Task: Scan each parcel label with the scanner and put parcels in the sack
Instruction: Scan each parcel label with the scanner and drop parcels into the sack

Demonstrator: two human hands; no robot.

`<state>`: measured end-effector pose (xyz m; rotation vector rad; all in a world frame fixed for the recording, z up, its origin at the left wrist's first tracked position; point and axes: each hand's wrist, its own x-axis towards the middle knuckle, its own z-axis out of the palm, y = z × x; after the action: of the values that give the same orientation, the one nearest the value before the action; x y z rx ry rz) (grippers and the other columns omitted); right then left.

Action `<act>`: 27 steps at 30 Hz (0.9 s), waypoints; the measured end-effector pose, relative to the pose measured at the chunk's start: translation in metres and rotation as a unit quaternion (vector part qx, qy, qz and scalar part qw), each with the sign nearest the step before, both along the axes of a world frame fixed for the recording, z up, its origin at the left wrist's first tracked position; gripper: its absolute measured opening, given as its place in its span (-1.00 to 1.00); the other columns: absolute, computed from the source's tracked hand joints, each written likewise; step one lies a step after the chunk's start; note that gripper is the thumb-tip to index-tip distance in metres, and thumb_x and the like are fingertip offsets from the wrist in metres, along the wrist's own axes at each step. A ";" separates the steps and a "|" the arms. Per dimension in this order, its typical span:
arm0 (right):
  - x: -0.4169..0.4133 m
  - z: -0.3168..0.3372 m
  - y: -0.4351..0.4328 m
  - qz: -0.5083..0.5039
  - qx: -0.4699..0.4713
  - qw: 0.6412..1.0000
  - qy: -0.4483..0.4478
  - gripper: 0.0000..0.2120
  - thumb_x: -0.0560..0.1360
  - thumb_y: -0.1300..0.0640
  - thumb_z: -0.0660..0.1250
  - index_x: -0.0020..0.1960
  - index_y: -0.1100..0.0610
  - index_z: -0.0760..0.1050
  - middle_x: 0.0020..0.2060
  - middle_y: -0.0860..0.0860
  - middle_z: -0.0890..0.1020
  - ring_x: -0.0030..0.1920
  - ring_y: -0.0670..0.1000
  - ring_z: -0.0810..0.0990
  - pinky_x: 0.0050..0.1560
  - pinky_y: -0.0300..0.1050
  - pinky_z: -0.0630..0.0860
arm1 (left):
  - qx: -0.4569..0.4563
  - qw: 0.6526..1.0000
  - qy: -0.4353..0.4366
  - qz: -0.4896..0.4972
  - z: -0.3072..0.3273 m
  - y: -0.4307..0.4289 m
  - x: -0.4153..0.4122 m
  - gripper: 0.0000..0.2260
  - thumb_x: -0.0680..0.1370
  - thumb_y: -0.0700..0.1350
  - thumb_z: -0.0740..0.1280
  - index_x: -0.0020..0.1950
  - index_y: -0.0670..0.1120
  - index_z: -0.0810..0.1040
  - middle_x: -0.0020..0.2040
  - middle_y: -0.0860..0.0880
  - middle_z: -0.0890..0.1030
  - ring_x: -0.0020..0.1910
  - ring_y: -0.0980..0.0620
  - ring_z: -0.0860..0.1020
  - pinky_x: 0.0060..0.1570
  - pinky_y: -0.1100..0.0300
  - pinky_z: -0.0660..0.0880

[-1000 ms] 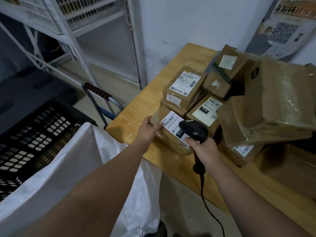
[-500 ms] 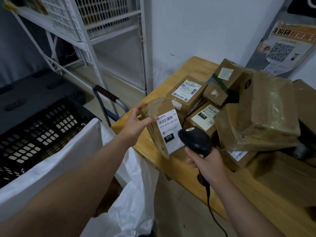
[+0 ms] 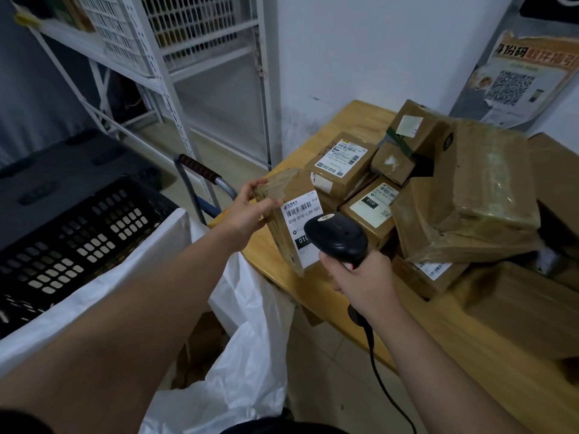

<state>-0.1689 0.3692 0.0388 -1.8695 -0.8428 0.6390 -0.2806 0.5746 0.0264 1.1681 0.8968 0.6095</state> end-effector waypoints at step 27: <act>-0.001 0.011 0.000 -0.013 -0.064 0.998 0.001 -0.75 0.46 0.01 0.43 -0.32 0.09 0.50 -0.46 -0.01 0.57 -0.39 -0.06 0.60 -0.31 -0.17 0.55 | 0.034 0.999 -0.003 -0.014 0.000 -0.002 0.000 -0.46 0.48 -0.28 0.41 0.39 0.00 0.34 0.17 0.00 0.42 0.05 -0.01 0.56 -0.03 0.13 0.58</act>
<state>-0.1701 0.3692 0.0497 -1.9904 -0.7912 0.6924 -0.2805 0.5726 0.0266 1.2376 0.8596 0.6239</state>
